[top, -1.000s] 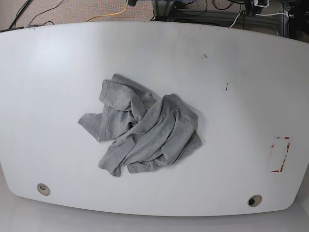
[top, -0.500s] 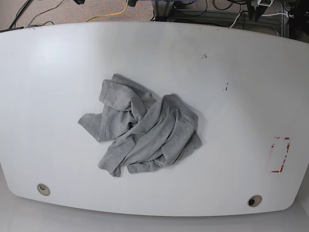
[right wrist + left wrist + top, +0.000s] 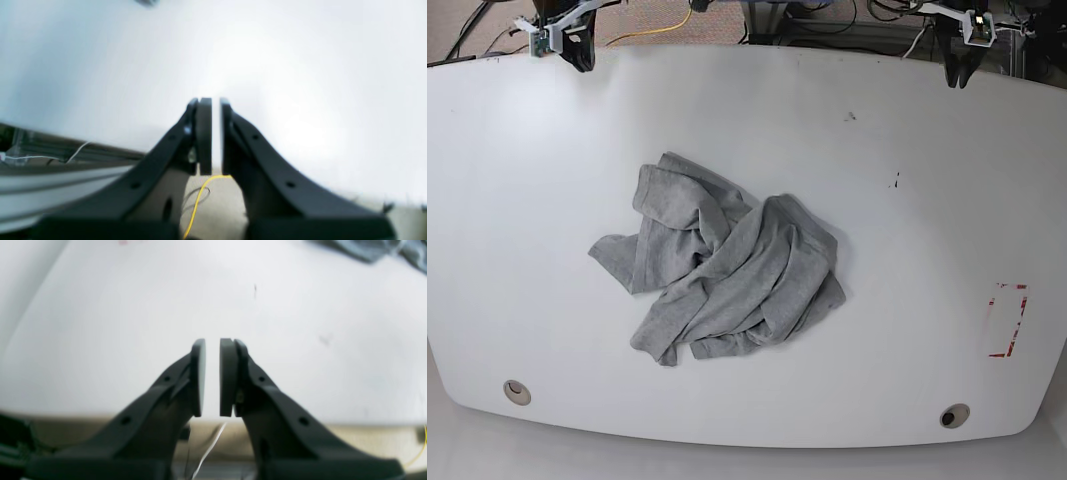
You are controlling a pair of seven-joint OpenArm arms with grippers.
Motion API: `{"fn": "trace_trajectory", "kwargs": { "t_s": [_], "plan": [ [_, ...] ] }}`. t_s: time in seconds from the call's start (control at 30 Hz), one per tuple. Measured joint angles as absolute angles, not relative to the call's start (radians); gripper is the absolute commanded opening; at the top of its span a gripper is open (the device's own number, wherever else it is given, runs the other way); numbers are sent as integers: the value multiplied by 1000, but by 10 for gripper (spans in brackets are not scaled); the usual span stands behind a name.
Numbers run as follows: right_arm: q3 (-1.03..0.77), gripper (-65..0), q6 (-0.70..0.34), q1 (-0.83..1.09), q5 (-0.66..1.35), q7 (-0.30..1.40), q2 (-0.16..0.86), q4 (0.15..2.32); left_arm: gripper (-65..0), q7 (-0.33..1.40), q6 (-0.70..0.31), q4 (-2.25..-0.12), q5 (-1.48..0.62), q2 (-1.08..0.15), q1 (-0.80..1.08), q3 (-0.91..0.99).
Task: Layout the t-shirt on the table in an organized manner, then fold the t-shirt properly
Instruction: 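Lower the right gripper onto the grey t-shirt's crumpled edge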
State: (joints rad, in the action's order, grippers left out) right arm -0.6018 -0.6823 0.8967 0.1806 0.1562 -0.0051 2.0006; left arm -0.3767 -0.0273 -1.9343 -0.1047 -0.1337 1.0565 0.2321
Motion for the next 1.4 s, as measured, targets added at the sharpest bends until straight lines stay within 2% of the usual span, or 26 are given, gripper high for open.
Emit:
{"fn": "trace_trajectory", "kwargs": {
  "t_s": [0.6,0.7,0.77,0.83,0.93,1.1,1.2,1.4],
  "plan": [
    [-600,-617,-700,523,151,403,-3,2000,-578,-331,-20,-1934,-105,-134,865,197],
    [-585,-615,-699,457,102,464,4,1999,-540,-292,-34,-1933,-105,-133,844,179],
    [-566,-598,-697,418,67,491,6,1999,-493,-291,-30,-1933,-105,-133,826,172],
    [-535,-531,-696,388,30,514,7,1997,-417,-287,-30,-1933,-104,-134,805,168],
    [-474,-434,-698,352,-5,525,7,1997,-346,-286,-23,-1933,-102,-134,772,158],
    [-390,-300,-704,331,-28,522,1,1996,-332,-287,-26,-1933,-102,-133,748,154],
    [-339,-252,-697,327,-31,536,4,1996,-331,-285,-25,-1933,-102,-133,734,154],
    [-221,-241,-703,324,-76,527,3,1995,-331,-286,-23,-1933,-101,-133,731,154]
  ]
}}
